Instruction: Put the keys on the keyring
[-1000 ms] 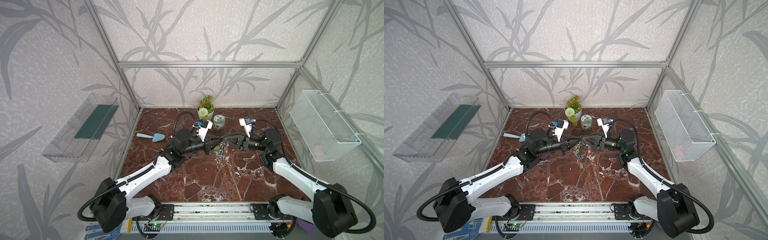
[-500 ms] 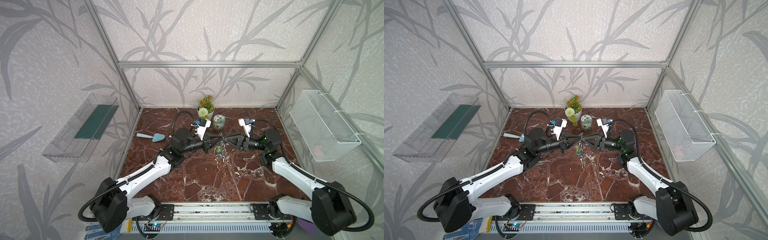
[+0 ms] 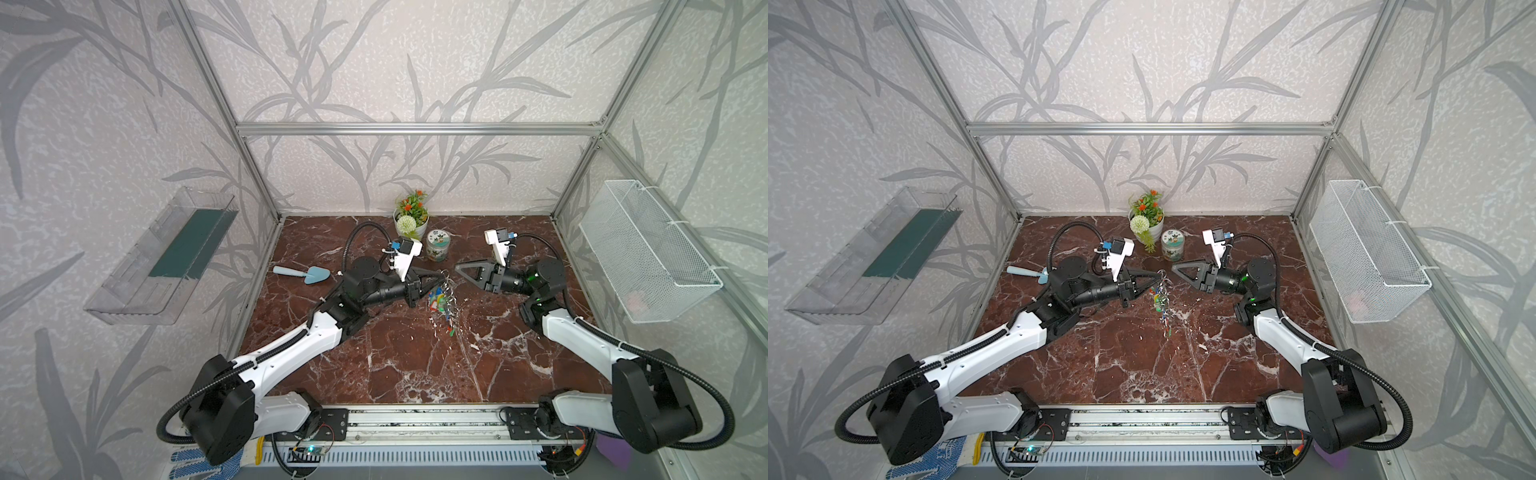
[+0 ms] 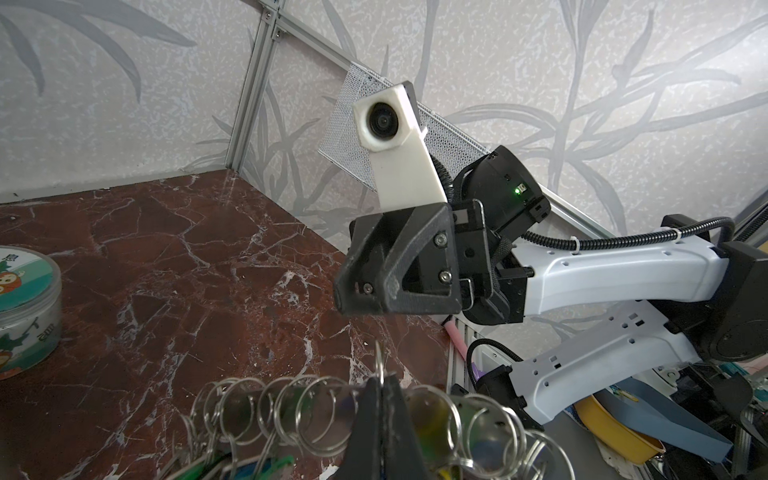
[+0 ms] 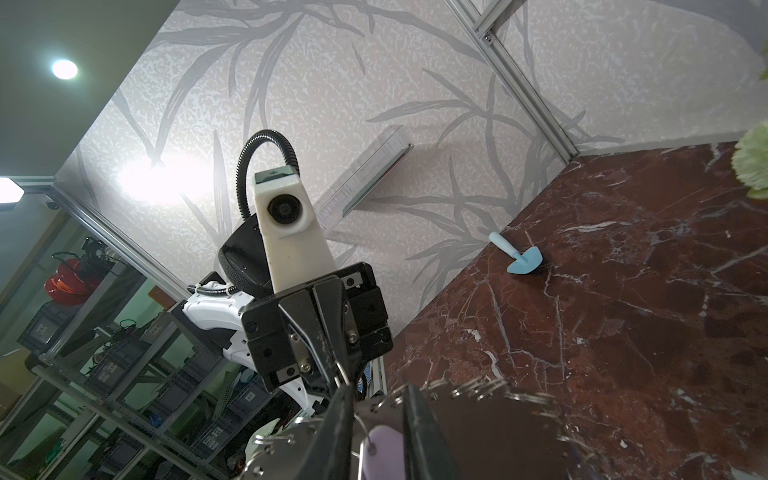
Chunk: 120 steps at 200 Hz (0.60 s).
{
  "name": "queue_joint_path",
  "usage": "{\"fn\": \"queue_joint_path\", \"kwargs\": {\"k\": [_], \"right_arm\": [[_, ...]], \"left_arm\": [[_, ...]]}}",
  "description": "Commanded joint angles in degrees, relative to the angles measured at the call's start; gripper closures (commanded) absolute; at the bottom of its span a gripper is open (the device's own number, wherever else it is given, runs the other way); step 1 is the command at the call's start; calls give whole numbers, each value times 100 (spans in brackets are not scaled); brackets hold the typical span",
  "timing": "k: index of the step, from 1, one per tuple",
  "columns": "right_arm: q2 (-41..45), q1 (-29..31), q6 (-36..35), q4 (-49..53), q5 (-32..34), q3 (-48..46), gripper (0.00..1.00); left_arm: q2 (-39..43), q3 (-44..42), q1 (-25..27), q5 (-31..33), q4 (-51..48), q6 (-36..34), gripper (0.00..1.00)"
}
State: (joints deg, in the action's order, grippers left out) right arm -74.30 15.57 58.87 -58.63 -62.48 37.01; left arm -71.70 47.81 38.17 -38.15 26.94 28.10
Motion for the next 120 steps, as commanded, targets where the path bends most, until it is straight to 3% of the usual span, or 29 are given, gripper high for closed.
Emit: {"fn": "queue_joint_path", "kwargs": {"k": [1, 74, 120], "right_arm": [[276, 16, -278, 272, -142, 122, 76], [167, 244, -283, 207, -132, 193, 73], [133, 288, -307, 240, -168, 145, 80]], "left_arm": [[64, 19, -25, -140, 613, 73, 100], [-16, 67, -28, -285, 707, 178, 100], [-80, 50, -21, -276, 870, 282, 100]]}}
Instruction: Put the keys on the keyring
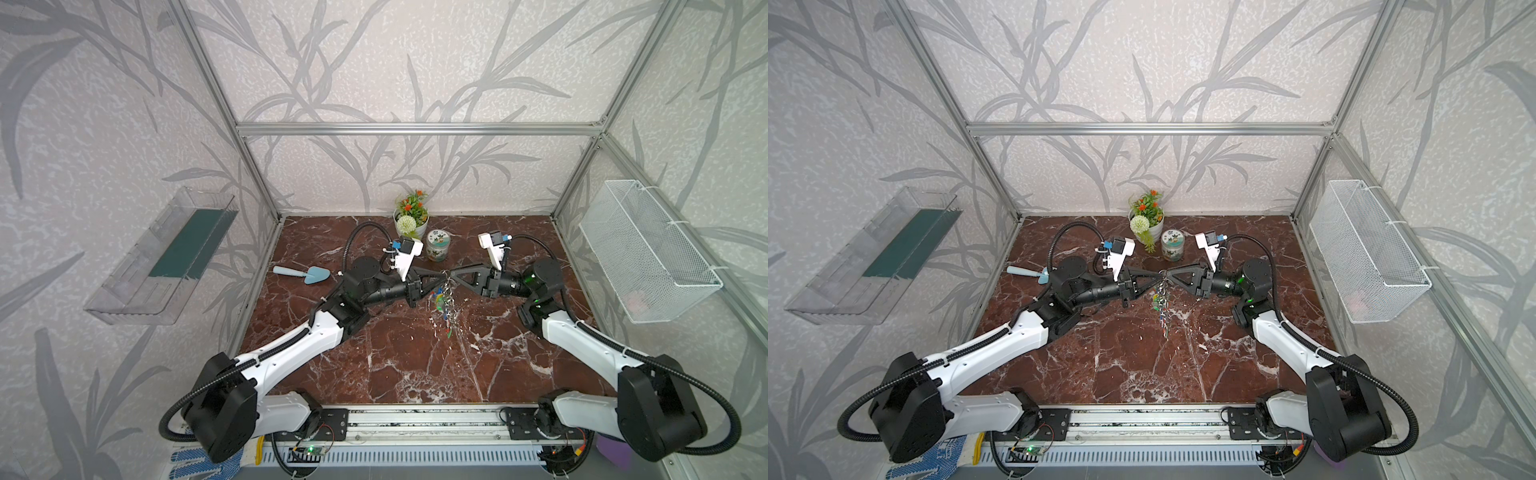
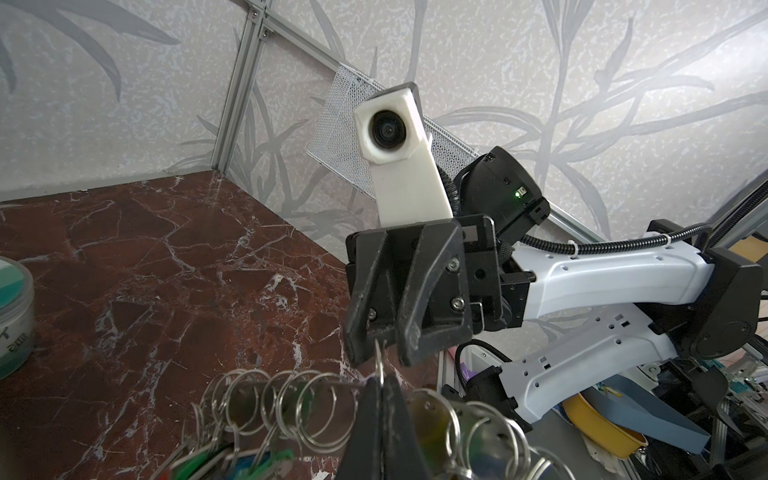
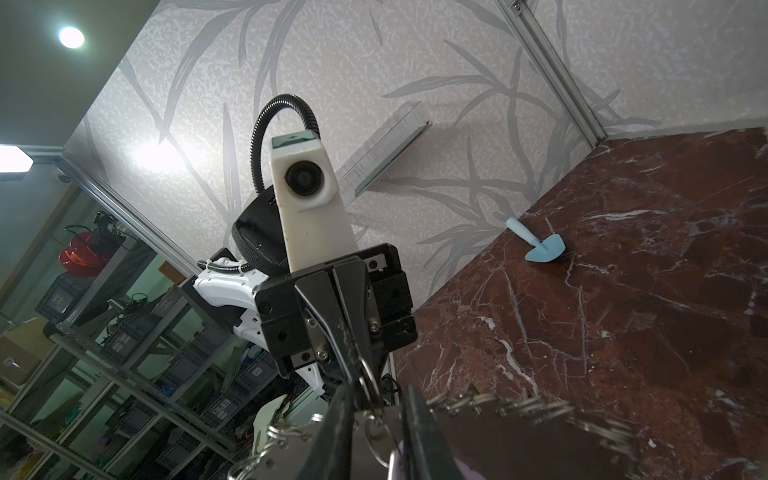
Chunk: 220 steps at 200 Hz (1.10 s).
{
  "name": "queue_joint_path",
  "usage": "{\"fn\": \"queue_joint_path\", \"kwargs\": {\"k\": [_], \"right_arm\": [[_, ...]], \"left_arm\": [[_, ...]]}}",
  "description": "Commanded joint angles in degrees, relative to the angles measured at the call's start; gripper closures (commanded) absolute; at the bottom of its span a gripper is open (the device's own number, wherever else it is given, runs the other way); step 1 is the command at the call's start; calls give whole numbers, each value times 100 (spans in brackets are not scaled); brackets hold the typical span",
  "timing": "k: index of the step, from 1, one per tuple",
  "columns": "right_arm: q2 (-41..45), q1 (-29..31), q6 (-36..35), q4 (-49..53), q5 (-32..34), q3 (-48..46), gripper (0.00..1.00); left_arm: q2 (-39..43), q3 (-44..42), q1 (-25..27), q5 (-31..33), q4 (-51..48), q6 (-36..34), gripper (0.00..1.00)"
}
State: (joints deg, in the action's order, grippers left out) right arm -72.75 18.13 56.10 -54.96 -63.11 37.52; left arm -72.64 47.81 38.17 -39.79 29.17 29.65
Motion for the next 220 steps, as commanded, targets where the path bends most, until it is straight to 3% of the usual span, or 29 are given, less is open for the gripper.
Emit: {"fn": "queue_joint_path", "kwargs": {"k": [1, 73, 138, 166, 220], "right_arm": [[-25, 33, -29, -124, -105, 96, 80], [-37, 72, -46, -111, -114, 47, 88], [-93, 103, -53, -127, -123, 30, 89], [-139, 134, -29, -170, -122, 35, 97], [-168, 129, -114, -104, -74, 66, 100]], "left_arm": [[13, 51, -25, -114, 649, 123, 100], [-52, 52, -26, -82, 668, 97, 100], [-110, 36, -21, -81, 700, 111, 100], [-93, 18, -22, -51, 671, 83, 100], [52, 52, -31, -89, 83, -87, 100]]}}
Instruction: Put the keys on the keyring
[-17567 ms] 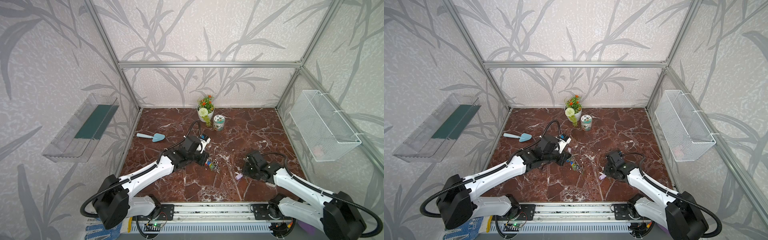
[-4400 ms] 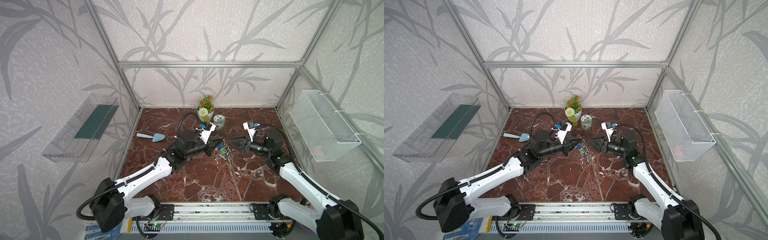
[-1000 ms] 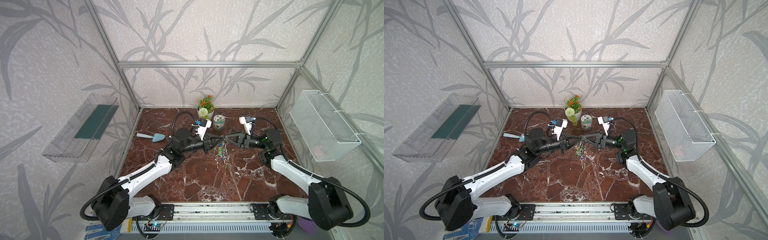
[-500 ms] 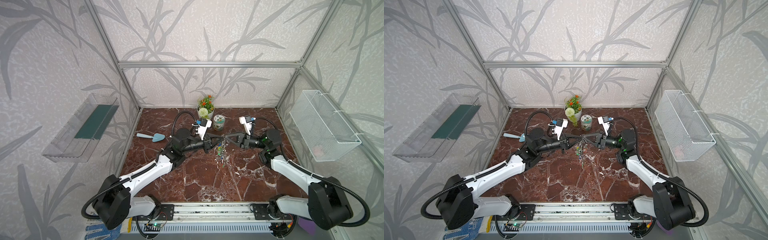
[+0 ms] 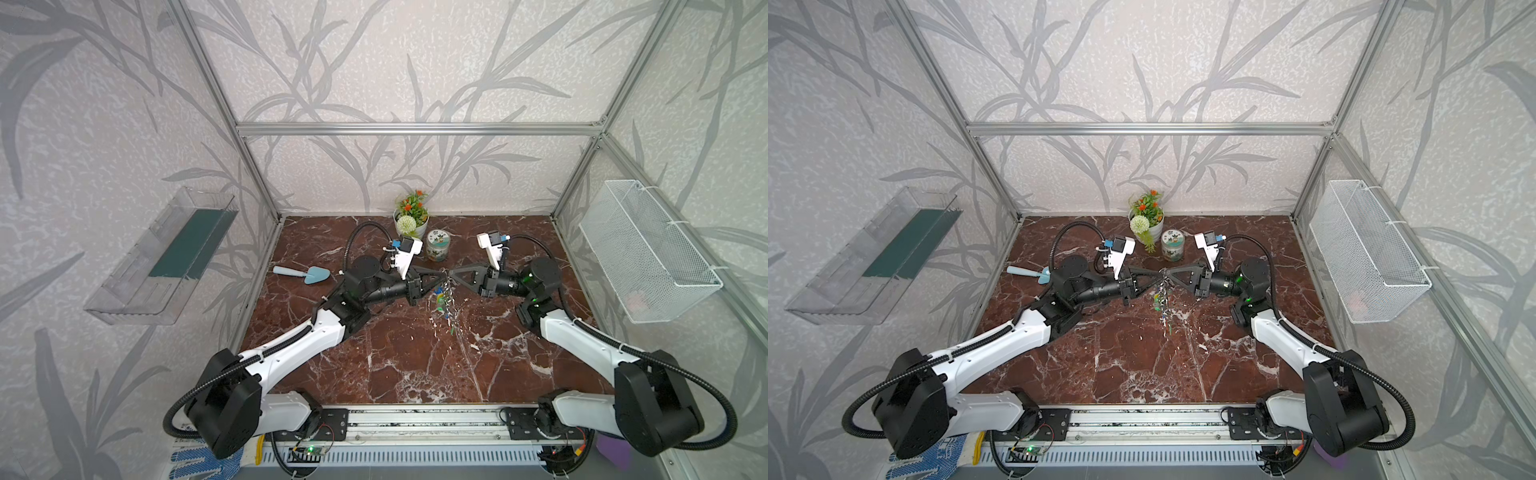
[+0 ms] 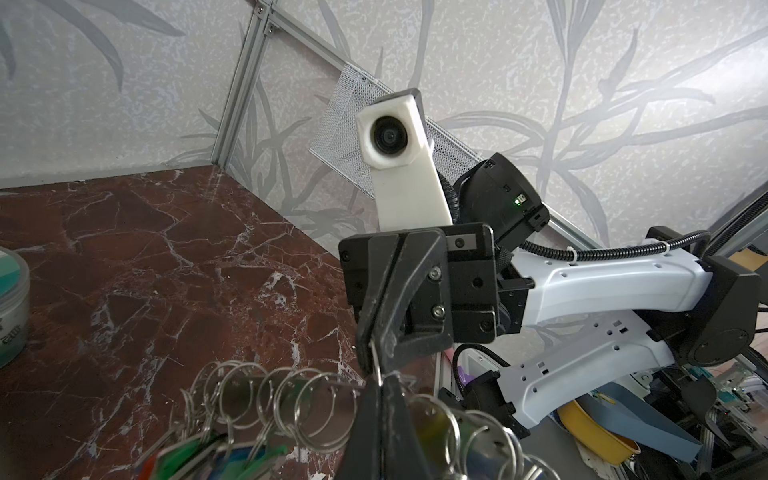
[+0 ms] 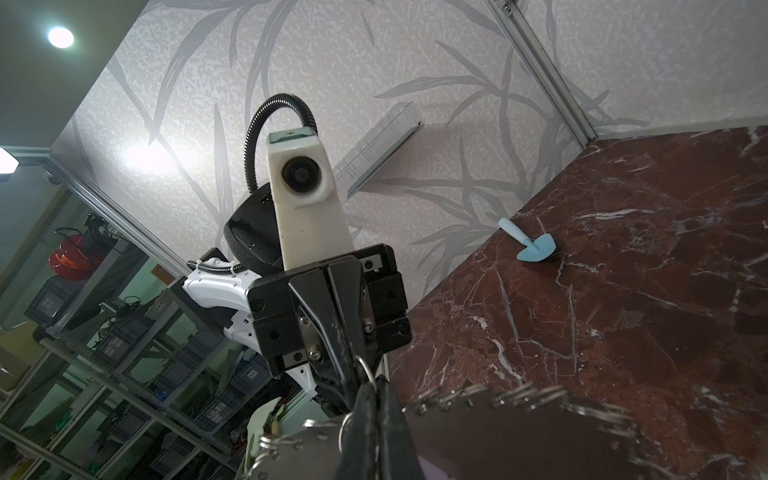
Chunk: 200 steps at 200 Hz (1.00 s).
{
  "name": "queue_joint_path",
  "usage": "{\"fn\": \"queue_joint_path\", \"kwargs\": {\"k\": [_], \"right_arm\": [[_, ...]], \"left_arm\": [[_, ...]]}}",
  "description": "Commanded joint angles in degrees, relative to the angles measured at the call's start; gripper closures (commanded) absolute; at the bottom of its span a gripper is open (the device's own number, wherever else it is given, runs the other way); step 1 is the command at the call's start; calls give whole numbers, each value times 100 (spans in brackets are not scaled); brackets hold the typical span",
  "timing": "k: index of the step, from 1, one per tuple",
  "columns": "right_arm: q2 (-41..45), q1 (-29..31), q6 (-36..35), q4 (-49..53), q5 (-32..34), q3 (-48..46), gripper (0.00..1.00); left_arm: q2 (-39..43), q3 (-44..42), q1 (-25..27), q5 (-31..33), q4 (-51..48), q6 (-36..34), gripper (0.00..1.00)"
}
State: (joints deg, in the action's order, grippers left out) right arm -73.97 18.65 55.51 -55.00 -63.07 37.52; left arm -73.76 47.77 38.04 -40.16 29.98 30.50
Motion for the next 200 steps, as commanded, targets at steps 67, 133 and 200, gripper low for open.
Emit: {"fn": "queue_joint_path", "kwargs": {"k": [67, 133, 200], "right_arm": [[-2, 77, -278, 106, -67, 249, 100], [130, 90, -506, 409, -100, 326, 100], [105, 147, -486, 392, -232, 399, 100]], "left_arm": [[342, 297, -174, -550, -1235, -405, 85], [340, 612, -303, -1120, -1961, -667, 74], [108, 988, -500, -1518, -2360, -831, 70]]}}
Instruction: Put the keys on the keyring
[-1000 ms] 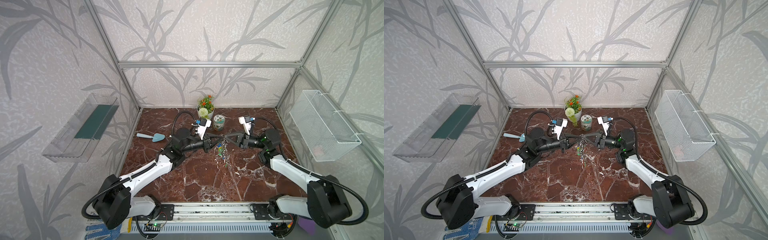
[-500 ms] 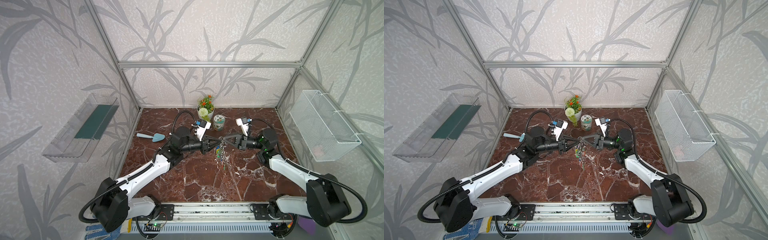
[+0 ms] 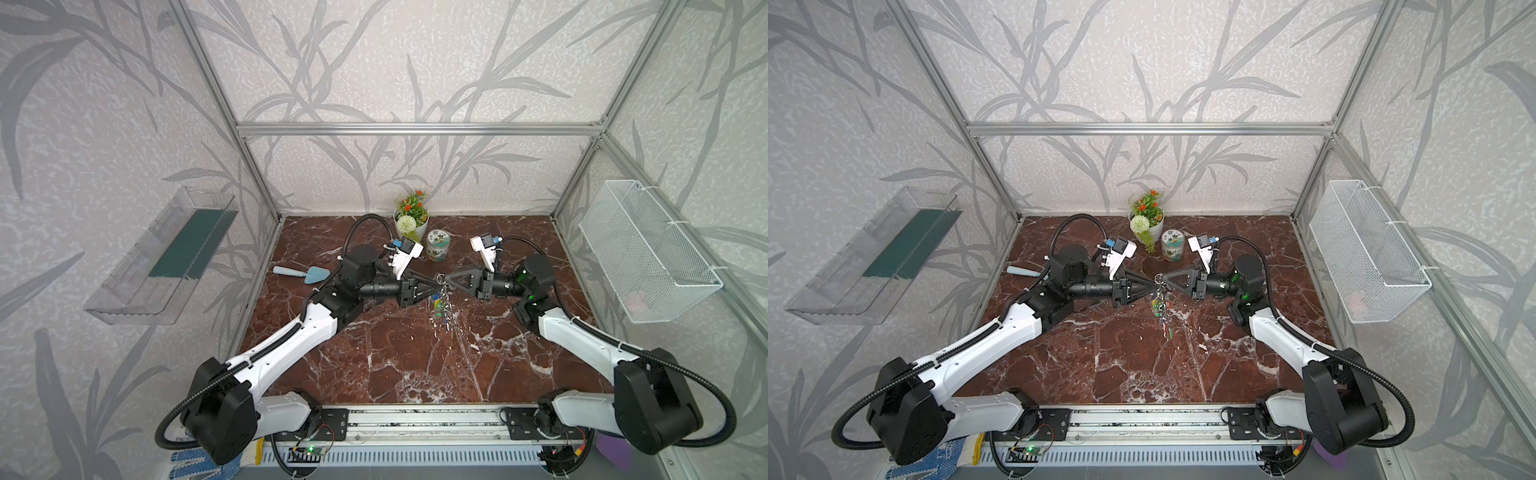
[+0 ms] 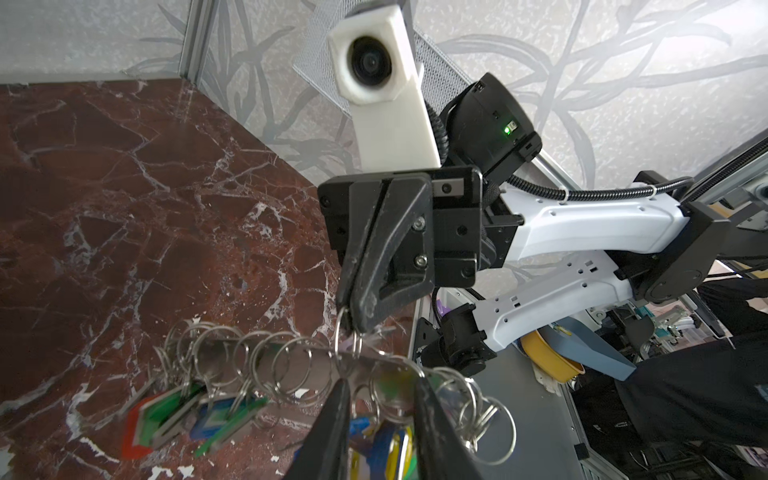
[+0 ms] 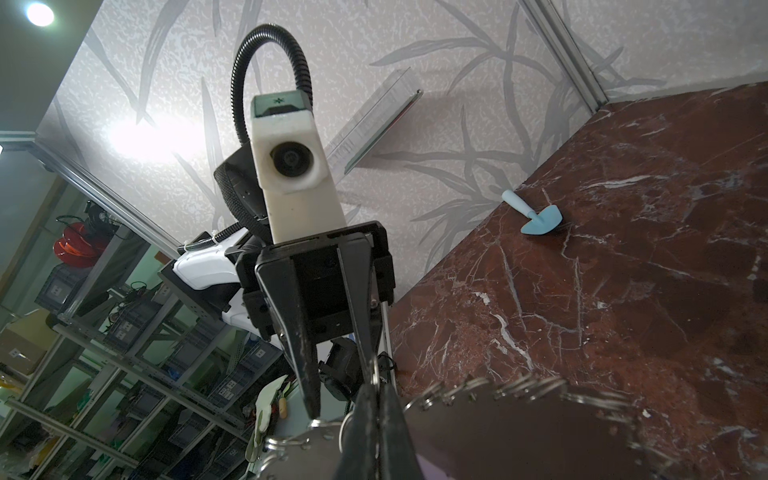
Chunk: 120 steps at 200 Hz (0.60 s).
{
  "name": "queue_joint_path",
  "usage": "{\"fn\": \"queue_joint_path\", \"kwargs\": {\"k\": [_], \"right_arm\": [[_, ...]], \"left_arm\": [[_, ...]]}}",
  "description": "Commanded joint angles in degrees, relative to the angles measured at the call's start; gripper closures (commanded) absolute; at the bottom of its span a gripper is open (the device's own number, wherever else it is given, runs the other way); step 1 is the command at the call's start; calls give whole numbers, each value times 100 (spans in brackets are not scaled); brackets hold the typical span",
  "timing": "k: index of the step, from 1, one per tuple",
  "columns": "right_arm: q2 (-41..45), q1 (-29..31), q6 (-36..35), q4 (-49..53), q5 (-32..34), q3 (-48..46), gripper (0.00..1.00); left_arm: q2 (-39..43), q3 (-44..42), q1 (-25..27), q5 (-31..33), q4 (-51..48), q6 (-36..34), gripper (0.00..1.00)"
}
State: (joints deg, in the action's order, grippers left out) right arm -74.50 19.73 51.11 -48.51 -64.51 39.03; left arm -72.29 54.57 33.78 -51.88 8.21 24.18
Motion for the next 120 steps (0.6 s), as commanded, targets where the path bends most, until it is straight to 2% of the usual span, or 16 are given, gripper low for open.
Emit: {"fn": "queue_joint_path", "kwargs": {"k": [1, 45, 77, 120], "right_arm": [[161, 40, -48, -256, -88, 247, 100], [137, 65, -60, -254, -165, 267, 100], [120, 66, -18, -314, -185, 269, 100], [76, 75, 65, -440, -211, 254, 100]], "left_arm": [[-39, 318, -78, -348, -181, -201, 70], [-251, 736, -139, -560, -754, -470, 66], [-325, 963, -197, -343, -1259, -841, 60], [-463, 1134, -331, -273, -1490, -981, 59]]}}
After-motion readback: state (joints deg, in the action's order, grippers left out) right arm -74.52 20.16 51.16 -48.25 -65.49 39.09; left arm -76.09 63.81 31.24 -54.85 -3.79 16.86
